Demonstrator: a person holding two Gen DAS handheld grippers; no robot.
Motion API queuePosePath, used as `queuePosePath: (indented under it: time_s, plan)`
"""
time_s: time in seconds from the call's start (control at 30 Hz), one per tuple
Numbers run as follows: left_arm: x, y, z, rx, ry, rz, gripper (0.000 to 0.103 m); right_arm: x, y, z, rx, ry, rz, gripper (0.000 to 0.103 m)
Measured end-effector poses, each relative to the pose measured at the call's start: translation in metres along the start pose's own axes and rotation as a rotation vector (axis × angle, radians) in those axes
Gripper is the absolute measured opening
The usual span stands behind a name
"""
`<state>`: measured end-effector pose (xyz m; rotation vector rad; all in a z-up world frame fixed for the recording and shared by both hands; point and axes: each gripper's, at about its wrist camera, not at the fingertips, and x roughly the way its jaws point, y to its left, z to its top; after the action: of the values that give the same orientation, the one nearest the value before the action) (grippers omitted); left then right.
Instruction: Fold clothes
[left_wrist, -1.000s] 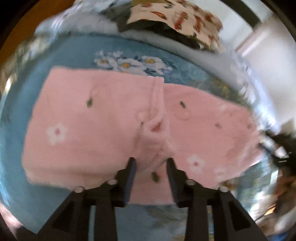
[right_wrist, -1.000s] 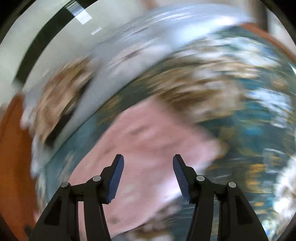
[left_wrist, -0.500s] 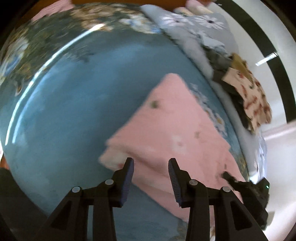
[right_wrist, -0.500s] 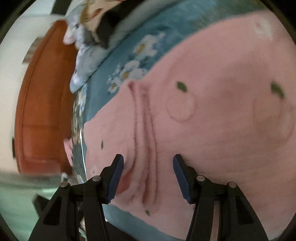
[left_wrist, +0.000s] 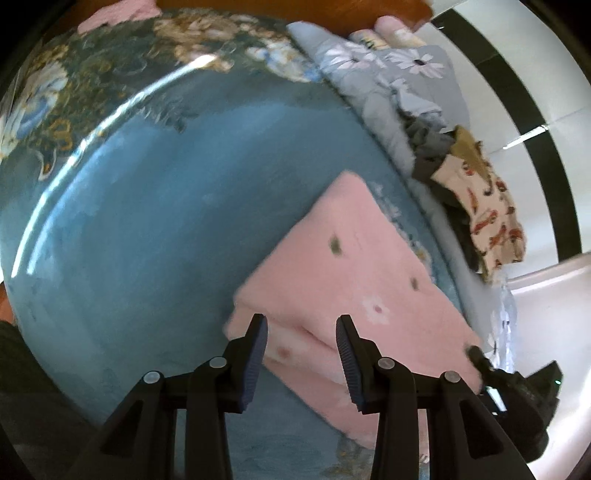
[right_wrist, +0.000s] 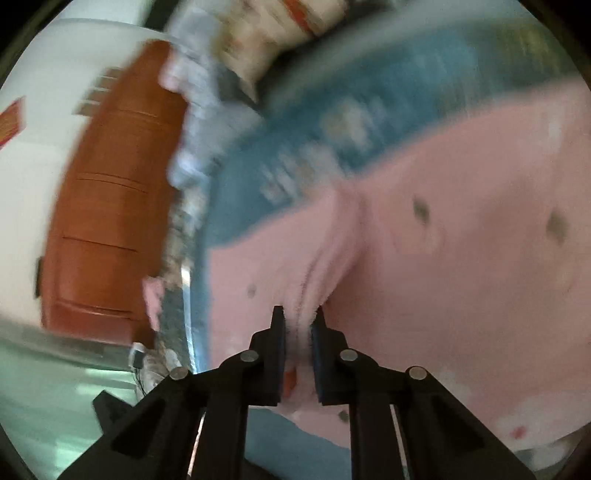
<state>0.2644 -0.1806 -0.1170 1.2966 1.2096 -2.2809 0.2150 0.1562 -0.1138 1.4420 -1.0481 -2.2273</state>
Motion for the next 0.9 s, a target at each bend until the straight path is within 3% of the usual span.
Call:
queuePosePath:
  time_s: [0.07,0.23,0.4,0.47,0.53,0.63,0.77,0.83,0.9]
  plan:
    - [0.001,-0.014,-0.002,0.034,0.003,-0.022,0.042,-0.029,0.001,0.006,-0.073,-0.058,-0.016,0.013]
    - [0.015,-0.048,-0.017,0.158,0.064,-0.027,0.042,-0.010,-0.029,0.004,-0.021,0.043,-0.083,0.013]
    - [0.032,-0.079,-0.028,0.296,0.119,0.038,0.042,-0.008,-0.048,0.001,0.019,0.076,-0.117,0.021]
    - [0.045,-0.091,-0.028,0.321,0.147,0.056,0.042,-0.037,-0.057,0.007,0.021,0.017,-0.142,0.030]
    - [0.053,-0.106,-0.034,0.359,0.163,0.064,0.042,-0.076,-0.073,0.015,0.034,-0.075,-0.201,0.050]
    - [0.071,-0.135,-0.048,0.436,0.193,0.076,0.042,-0.147,-0.119,0.017,0.143,-0.238,-0.293,0.053]
    - [0.099,-0.163,-0.080,0.591,0.257,0.122,0.043,-0.223,-0.187,-0.010,0.371,-0.403,-0.435,0.061]
    - [0.112,-0.165,-0.098,0.687,0.283,0.196,0.043,-0.235,-0.219,-0.025,0.496,-0.420,-0.407,0.062]
    - [0.115,-0.162,-0.112,0.746,0.275,0.216,0.043,-0.234,-0.238,-0.034,0.581,-0.416,-0.355,0.062]
